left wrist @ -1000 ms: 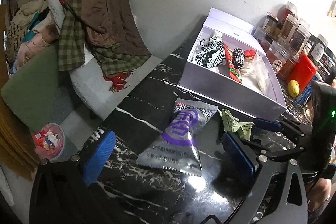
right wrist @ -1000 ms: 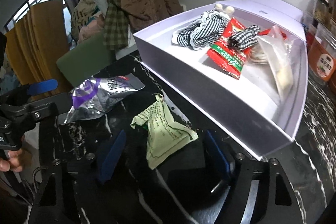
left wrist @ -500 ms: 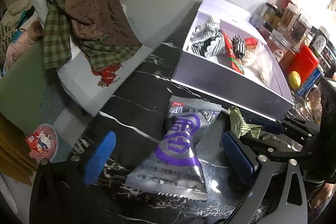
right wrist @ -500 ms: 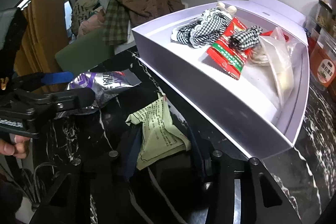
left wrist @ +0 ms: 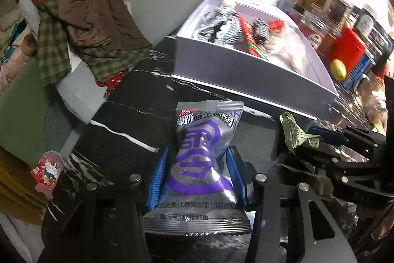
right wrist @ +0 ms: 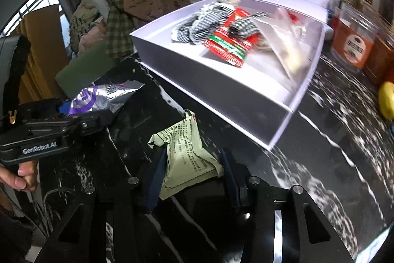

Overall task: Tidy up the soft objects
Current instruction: 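Grasp the silver-purple snack bag with the left tool while the right tool grasps the pale green packet, then lift the silver-purple bag and pale green packet and carry them over the white box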

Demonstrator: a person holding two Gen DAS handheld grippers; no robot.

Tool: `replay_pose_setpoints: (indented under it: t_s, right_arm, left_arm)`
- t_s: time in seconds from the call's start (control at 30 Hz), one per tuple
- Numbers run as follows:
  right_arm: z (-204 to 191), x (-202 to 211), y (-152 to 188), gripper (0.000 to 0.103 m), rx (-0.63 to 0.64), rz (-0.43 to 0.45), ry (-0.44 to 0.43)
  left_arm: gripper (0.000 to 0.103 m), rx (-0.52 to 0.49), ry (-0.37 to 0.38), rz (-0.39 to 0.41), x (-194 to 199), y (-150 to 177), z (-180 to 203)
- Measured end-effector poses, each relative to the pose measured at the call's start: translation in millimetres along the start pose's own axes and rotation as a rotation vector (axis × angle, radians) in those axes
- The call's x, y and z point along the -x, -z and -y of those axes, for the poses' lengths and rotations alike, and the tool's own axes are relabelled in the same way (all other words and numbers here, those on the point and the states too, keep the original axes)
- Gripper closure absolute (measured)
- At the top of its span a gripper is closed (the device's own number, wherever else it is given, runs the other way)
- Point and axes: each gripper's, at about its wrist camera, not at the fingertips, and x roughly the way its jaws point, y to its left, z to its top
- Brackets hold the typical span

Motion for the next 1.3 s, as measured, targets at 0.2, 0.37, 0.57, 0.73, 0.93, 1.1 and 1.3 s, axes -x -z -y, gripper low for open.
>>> replay_pose_setpoints:
  t_s: [0.2,0.37,0.57,0.73,0.93,1.1,1.3]
  right_arm:
    - [9,19,17,0.059,-0.034,0.01,0.024]
    - [16,34,37,0.061,-0.068,0.016,0.031]
    - [26,53,61,0.061,-0.098,0.02,0.045]
    - [31,64,77,0.061,-0.113,0.013,0.046]
    - [33,73,90,0.059,-0.135,0.005,0.039]
    - [32,72,89,0.04,-0.129,0.001,0.037]
    - [23,66,87,0.028,-0.086,-0.01,0.08]
  left_arm:
    - [0.056,-0.026,0.036,-0.004,12,13,25]
    - [0.056,-0.056,0.067,-0.026,16,29,49]
    - [0.056,-0.092,0.091,-0.047,22,47,76]
    - [0.056,-0.115,0.109,-0.06,25,55,92]
    - [0.056,-0.158,0.098,-0.078,21,58,106]
    - [0.056,-0.188,0.05,-0.066,16,57,112]
    - [0.051,-0.23,0.0,-0.044,11,59,119]
